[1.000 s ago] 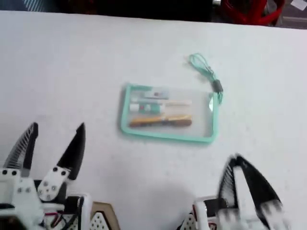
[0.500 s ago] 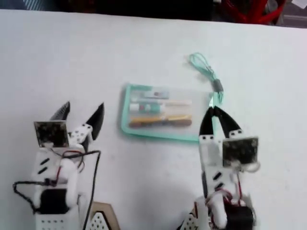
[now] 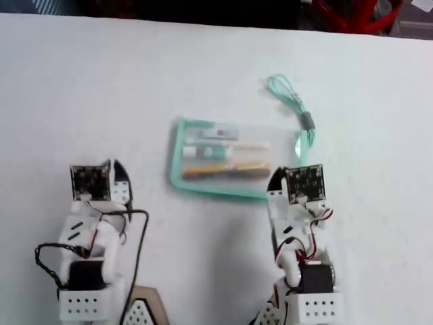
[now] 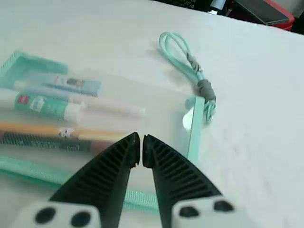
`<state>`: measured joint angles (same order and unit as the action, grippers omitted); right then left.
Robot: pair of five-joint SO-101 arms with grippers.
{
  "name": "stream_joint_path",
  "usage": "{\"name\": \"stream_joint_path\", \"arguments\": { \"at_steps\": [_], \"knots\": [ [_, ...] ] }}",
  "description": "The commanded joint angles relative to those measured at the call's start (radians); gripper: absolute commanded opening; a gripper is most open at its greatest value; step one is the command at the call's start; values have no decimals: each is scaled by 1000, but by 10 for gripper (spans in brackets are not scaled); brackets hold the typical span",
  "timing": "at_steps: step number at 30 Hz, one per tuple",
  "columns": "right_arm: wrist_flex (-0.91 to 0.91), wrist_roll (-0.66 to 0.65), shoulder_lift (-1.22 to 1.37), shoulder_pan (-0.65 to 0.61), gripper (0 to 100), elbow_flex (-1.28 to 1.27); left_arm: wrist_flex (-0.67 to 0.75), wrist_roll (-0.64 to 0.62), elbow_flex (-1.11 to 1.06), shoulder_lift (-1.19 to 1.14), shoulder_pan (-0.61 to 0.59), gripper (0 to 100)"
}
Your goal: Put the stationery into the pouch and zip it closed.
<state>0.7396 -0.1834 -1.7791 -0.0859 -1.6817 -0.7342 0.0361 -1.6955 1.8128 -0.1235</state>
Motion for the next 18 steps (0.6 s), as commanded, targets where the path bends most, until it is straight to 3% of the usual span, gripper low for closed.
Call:
{"name": "stream_joint_path", "arguments": {
  "at_steps": [1, 8, 10, 18],
  "knots": [
    [150, 8, 1, 8, 18, -11, -117, -8, 3, 7, 2, 27],
    [499, 2, 1, 8, 18, -11, -466, -5, 3, 7, 44, 24],
    [527, 3, -10, 2, 18, -9, -551, -5, 3, 8, 56, 24],
    [527, 8, -13, 42, 18, -9, -552, -8, 3, 12, 61, 24]
  ]
}}
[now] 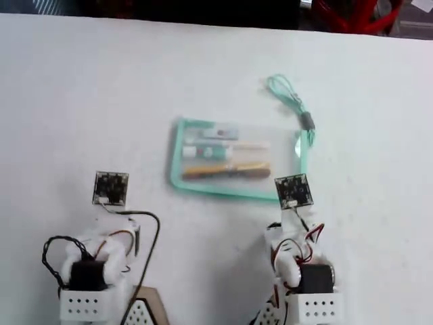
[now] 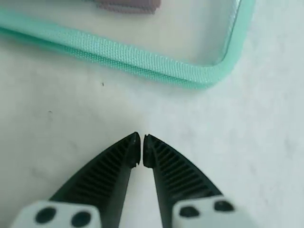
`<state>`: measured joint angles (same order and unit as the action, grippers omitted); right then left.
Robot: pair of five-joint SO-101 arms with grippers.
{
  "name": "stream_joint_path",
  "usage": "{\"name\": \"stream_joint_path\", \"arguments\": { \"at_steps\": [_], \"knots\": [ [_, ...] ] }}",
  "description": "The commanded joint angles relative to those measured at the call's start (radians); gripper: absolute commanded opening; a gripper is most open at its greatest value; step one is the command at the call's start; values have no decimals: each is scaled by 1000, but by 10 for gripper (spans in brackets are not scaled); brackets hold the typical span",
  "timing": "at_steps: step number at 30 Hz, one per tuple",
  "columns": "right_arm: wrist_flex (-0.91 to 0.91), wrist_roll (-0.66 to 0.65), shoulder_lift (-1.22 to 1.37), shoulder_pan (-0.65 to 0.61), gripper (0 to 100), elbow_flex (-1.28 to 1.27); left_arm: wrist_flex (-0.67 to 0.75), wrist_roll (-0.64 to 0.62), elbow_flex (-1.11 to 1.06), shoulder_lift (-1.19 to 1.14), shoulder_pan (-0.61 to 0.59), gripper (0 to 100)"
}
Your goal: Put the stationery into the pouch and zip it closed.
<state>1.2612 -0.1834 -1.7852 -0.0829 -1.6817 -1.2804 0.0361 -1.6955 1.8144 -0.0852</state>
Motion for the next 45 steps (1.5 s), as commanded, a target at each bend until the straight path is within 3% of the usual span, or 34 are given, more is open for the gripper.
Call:
{"name": "stream_joint_path", "arguments": {
  "at_steps": [1, 7, 13, 45],
  "knots": [
    [5, 9, -7, 64, 17, -9, -6, -9, 3, 10, 22, 24],
    [5, 12, -8, 145, 17, -9, -6, -11, 3, 10, 18, 24],
    [5, 127, -12, 150, 17, -9, -6, -12, 3, 10, 18, 24],
    [5, 127, -12, 143, 17, -9, -6, -12, 3, 10, 21, 24]
  ]
}}
